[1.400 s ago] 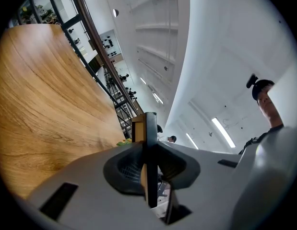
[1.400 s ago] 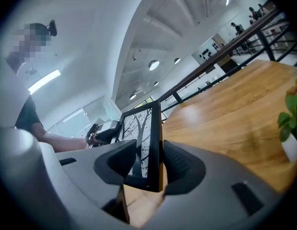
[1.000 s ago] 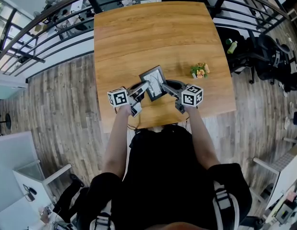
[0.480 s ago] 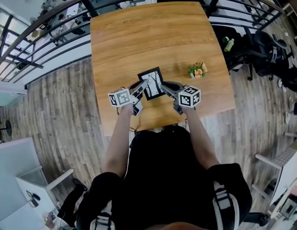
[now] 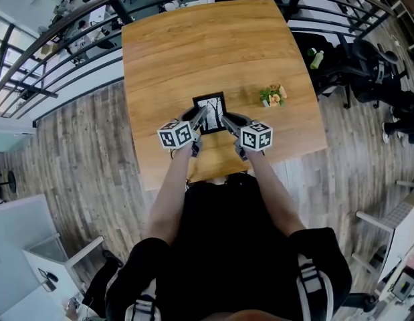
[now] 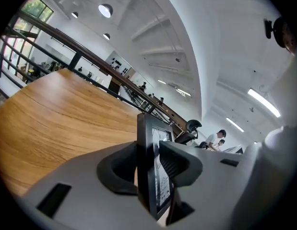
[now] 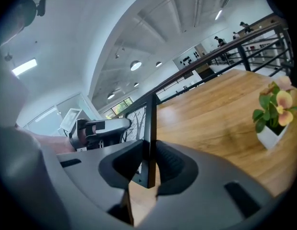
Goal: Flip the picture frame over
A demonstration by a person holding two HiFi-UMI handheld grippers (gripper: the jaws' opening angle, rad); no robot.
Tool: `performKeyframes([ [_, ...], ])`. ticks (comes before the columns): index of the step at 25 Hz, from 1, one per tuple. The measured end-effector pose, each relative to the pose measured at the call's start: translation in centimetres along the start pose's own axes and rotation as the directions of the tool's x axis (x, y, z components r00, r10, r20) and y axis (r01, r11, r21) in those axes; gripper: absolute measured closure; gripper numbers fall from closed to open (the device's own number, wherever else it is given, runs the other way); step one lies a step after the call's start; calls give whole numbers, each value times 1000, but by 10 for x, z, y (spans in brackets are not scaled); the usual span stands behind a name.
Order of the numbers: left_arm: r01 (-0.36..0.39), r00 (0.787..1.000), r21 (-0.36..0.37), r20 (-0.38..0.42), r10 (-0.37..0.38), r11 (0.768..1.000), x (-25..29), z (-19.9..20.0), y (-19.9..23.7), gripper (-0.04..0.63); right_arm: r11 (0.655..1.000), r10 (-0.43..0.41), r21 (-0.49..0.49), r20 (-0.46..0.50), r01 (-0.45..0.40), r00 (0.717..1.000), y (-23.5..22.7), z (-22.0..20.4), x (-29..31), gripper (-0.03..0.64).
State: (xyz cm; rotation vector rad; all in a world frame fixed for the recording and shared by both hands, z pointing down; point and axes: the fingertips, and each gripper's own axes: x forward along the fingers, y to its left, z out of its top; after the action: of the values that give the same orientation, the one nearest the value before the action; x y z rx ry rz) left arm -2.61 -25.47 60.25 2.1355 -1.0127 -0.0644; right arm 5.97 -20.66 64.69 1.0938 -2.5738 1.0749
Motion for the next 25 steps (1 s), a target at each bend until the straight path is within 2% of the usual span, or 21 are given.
performKeyframes([
  [13, -92, 995, 54, -43, 94, 994, 4, -27, 8, 436, 997, -81, -11, -35, 81, 996, -15, -25, -3, 525],
  [25, -169, 977, 71, -122, 177, 983, 6, -65, 36, 426, 990, -138, -8, -108, 138, 984, -28, -64, 5, 525],
])
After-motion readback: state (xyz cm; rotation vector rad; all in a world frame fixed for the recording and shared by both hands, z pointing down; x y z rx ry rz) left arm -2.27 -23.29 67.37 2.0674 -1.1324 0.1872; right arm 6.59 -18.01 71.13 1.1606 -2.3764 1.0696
